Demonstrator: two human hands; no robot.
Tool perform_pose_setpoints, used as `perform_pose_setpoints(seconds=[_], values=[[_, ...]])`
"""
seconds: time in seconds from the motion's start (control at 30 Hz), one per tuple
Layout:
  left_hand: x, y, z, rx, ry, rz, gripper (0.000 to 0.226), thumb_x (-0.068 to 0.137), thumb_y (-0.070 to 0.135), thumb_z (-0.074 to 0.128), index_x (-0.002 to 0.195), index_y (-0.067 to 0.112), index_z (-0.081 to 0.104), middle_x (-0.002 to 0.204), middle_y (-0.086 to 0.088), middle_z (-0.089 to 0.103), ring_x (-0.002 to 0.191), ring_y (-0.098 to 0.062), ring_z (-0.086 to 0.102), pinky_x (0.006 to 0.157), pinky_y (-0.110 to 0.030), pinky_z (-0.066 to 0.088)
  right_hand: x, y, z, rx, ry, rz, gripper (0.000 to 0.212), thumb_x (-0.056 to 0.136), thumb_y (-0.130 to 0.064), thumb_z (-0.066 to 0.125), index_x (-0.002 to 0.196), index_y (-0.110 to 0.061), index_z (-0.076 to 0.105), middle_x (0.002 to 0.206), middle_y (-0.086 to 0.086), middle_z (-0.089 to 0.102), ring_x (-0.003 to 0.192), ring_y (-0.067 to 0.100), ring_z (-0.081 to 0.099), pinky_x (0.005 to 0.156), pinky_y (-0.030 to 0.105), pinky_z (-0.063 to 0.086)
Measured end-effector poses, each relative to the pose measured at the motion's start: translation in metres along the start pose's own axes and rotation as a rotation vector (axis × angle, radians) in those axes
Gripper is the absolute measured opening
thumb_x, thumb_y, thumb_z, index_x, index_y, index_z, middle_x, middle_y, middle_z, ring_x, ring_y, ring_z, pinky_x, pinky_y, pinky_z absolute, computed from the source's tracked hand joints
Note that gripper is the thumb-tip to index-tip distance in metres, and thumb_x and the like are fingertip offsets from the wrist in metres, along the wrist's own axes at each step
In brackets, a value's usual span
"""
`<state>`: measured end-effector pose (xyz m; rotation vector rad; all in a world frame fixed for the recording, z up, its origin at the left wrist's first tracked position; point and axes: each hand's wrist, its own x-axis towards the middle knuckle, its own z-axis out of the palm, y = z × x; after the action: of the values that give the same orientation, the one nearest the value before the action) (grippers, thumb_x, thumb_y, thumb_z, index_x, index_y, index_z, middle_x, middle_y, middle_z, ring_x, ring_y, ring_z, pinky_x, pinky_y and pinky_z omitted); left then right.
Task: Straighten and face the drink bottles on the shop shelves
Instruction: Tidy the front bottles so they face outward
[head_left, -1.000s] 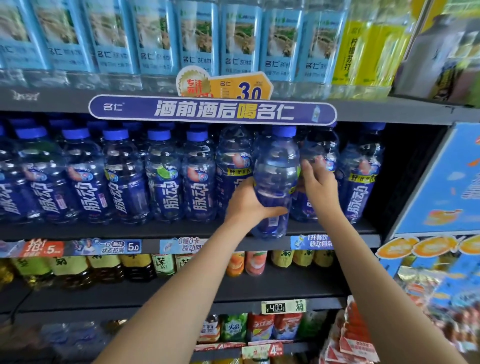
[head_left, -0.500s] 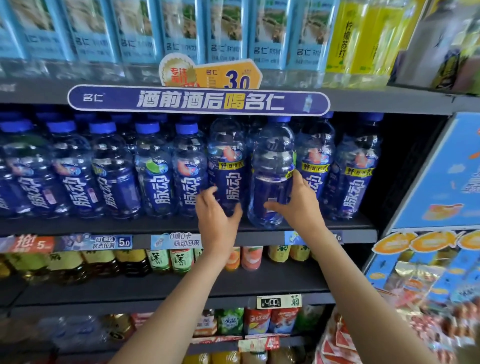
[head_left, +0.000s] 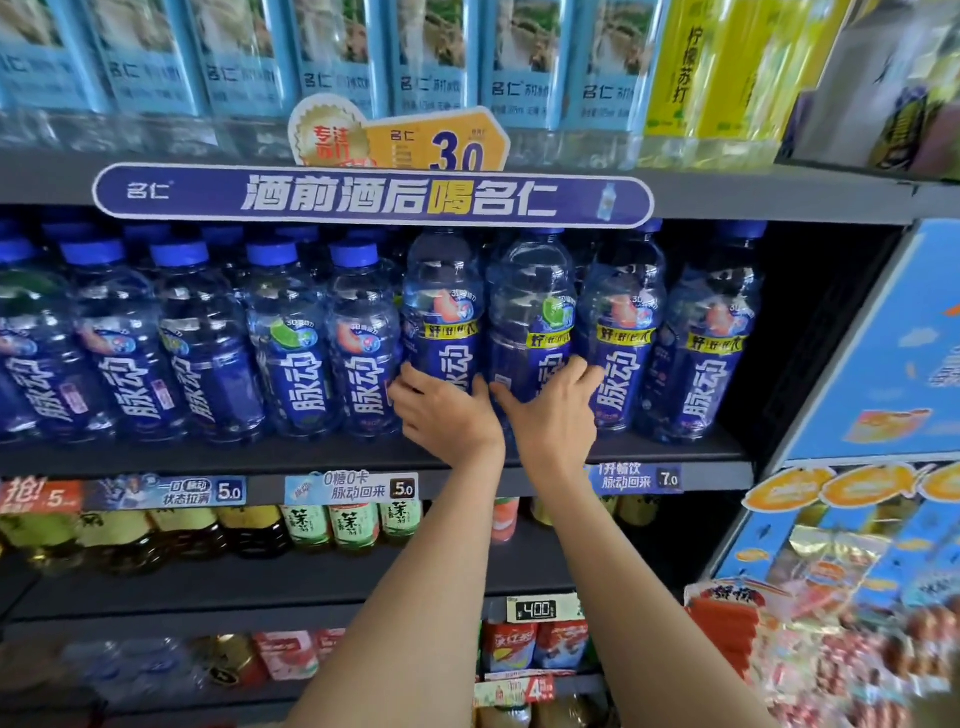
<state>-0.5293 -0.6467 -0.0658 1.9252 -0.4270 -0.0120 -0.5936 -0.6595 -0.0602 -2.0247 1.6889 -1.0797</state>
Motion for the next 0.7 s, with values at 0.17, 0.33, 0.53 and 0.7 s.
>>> perform_pose_setpoints(seconds=[0.17, 0.33, 0.53, 0.7], values=[[0.003, -0.002, 0.004, 0.026, 0.028, -0.004, 0.071, 0.079, 0.031, 0.072, 0.133, 0.006, 0.033, 0.136, -0.014, 0.034, 0.126, -0.03, 0.033, 0.098, -0.042, 0.029, -0.001, 0.014, 0.004, 0.088, 0.03, -0.005, 0.068, 0.077, -0.047, 0.07, 0.121, -0.006, 0.037, 0.126, 0.008, 0.036, 0.105, 0.029, 0.055, 0.064, 0.031, 0.036], [0.004, -0.01, -0.001, 0.081, 0.029, 0.077, 0.067, 0.077, 0.036, 0.072, 0.126, 0.004, 0.038, 0.128, -0.015, 0.04, 0.119, -0.032, 0.037, 0.093, -0.04, 0.03, -0.001, 0.007, 0.015, 0.137, 0.089, 0.02, 0.066, 0.076, -0.048, 0.071, 0.111, -0.004, 0.036, 0.118, 0.009, 0.036, 0.1, 0.032, 0.056, 0.061, 0.033, 0.039], [-0.001, -0.012, -0.007, 0.067, 0.044, 0.096, 0.065, 0.076, 0.036, 0.073, 0.122, 0.003, 0.04, 0.126, -0.015, 0.042, 0.118, -0.031, 0.038, 0.091, -0.04, 0.032, -0.001, 0.007, 0.019, 0.118, 0.108, 0.017, 0.068, 0.077, -0.049, 0.07, 0.114, -0.003, 0.036, 0.117, 0.01, 0.037, 0.1, 0.03, 0.056, 0.06, 0.031, 0.039], [-0.005, -0.012, -0.012, 0.079, 0.042, 0.092, 0.067, 0.076, 0.037, 0.074, 0.123, 0.004, 0.04, 0.126, -0.015, 0.042, 0.118, -0.031, 0.039, 0.091, -0.04, 0.033, -0.001, 0.007, 0.018, 0.118, 0.082, 0.012, 0.068, 0.077, -0.047, 0.07, 0.115, -0.004, 0.035, 0.118, 0.01, 0.036, 0.103, 0.029, 0.055, 0.06, 0.03, 0.038]])
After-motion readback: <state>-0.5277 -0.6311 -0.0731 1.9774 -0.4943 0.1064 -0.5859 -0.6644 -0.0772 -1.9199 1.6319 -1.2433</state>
